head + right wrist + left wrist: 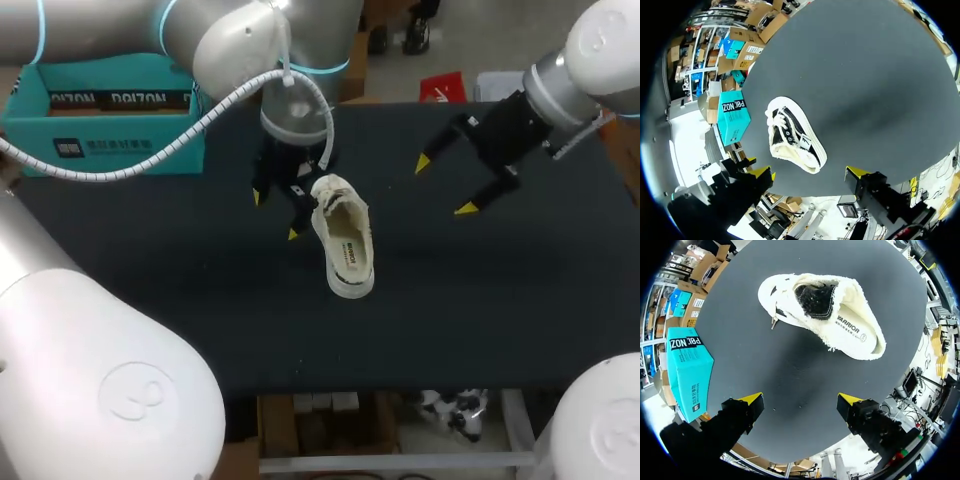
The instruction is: Open the shoe tongue, take the insole out of the shoe, put the insole back into the shoe, and pack the shoe into the shoebox
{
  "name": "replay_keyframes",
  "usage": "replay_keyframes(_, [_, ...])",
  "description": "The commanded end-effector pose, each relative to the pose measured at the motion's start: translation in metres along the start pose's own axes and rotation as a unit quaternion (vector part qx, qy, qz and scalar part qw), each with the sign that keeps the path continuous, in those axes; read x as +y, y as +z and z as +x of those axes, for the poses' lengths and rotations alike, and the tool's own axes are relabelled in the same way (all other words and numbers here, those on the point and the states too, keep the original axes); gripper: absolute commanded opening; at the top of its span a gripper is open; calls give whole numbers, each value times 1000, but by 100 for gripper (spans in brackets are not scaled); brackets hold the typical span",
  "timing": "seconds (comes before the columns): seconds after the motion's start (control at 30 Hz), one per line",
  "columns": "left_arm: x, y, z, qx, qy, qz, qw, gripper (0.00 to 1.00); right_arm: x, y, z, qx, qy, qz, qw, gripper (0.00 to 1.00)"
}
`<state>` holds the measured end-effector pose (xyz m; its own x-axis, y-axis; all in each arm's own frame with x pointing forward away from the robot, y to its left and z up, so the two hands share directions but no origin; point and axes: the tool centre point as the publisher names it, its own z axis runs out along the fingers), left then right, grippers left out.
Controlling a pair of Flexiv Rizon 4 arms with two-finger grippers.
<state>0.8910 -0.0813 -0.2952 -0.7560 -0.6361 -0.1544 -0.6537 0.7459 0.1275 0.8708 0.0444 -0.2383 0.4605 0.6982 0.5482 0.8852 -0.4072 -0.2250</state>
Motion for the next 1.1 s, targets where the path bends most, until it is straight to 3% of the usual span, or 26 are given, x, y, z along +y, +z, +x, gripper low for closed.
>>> replay_keyframes(0.03, [-4, 0, 1, -2, -1, -13, 1000, 100, -9, -3, -2, 1, 0, -93, 996, 100])
replay_keyframes(0.17, [-6, 0, 3, 2, -4, -11, 1000, 100, -9, -3, -2, 1, 0, -93, 996, 100])
replay_keyframes(0.37, [-12, 5, 19, 31, -70, 19, 997, 100, 4, -10, 5, -48, -58, -81, 994, 100])
replay_keyframes(0.47, [-18, 8, 26, 25, -124, 19, 992, 100, 11, -17, 5, -67, -103, -59, 991, 100])
replay_keyframes(0.5, [-19, 8, 28, 19, -150, 16, 988, 100, 12, -20, 2, -62, -123, -42, 990, 100])
replay_keyframes(0.63, [-25, 14, 35, 11, -225, 8, 974, 100, 12, -20, 2, -62, -123, -42, 990, 100])
replay_keyframes(0.83, [-26, 19, 41, 38, -301, 59, 951, 100, 12, -20, 2, -62, -123, -42, 990, 100])
replay_keyframes(1.1, [-43, 24, 31, 47, -305, 88, 947, 100, 12, -22, 4, -72, -145, -51, 986, 100])
